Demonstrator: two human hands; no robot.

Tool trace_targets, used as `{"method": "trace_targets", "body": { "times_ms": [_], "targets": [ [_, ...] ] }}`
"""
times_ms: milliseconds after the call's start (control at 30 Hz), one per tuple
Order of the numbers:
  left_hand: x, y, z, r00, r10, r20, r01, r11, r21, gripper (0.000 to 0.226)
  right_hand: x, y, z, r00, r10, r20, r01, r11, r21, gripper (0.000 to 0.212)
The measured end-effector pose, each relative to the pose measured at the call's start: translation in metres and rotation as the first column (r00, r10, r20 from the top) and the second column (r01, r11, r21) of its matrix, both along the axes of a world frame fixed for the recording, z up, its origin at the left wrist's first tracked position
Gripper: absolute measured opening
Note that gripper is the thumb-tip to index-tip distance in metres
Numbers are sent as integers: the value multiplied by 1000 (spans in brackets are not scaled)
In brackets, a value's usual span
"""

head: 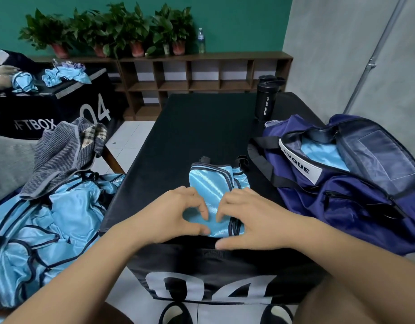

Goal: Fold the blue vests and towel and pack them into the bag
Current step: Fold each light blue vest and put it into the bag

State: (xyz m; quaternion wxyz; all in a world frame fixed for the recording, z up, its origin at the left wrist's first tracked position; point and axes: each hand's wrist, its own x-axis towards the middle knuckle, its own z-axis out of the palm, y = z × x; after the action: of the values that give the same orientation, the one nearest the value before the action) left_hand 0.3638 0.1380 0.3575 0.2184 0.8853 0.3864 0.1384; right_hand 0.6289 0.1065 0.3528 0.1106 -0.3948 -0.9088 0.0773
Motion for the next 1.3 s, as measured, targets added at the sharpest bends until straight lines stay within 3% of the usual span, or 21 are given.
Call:
{"method": "trace_targets", "body": {
  "times_ms": [67, 167, 300, 467, 600, 767, 1000, 1200, 1300],
  "targets": [
    [-2, -1, -2, 997, -12, -74, 10, 1000, -19, 41, -4, -4, -5, 996, 29, 82, -29, 1000, -1, 60],
    [1, -1, -8, 979, -2, -205, 10, 999, 37, 52, -4, -3, -11, 992, 31, 120, -33, 999, 14, 54],
    [6, -2, -10, 974, -2, -225, 29, 993, 118, 40, 0, 0, -11, 989, 9, 144, -18, 998, 62, 41],
    [5, -1, -6, 991, 2, -135, 9, 996, 86, 21, 2, 1, -10, 997, -29, 65, 27, 999, 25, 17],
    [5, -3, 6, 997, 74, 0, -74, 997, -5, 15, 6, 4, -2, 983, -161, -90, 149, 981, -127, 18],
    [6, -5, 12, 966, 184, 182, -157, 976, -152, 18, 8, 6, 5, 886, -310, -346, 217, 934, -283, 26],
    [14, 0, 6, 933, 233, 274, -191, 966, -172, 33, 8, 17, -1, 746, -450, -490, 351, 892, -285, 4],
    [22, 13, -8, 918, 285, 276, -240, 953, -185, 11, 9, 17, -3, 878, -323, -353, 325, 944, -57, 26],
    [27, 20, -14, 918, 302, 256, -271, 951, -151, 12, 10, 20, -4, 925, -265, -272, 247, 964, -98, 37]
  ]
}}
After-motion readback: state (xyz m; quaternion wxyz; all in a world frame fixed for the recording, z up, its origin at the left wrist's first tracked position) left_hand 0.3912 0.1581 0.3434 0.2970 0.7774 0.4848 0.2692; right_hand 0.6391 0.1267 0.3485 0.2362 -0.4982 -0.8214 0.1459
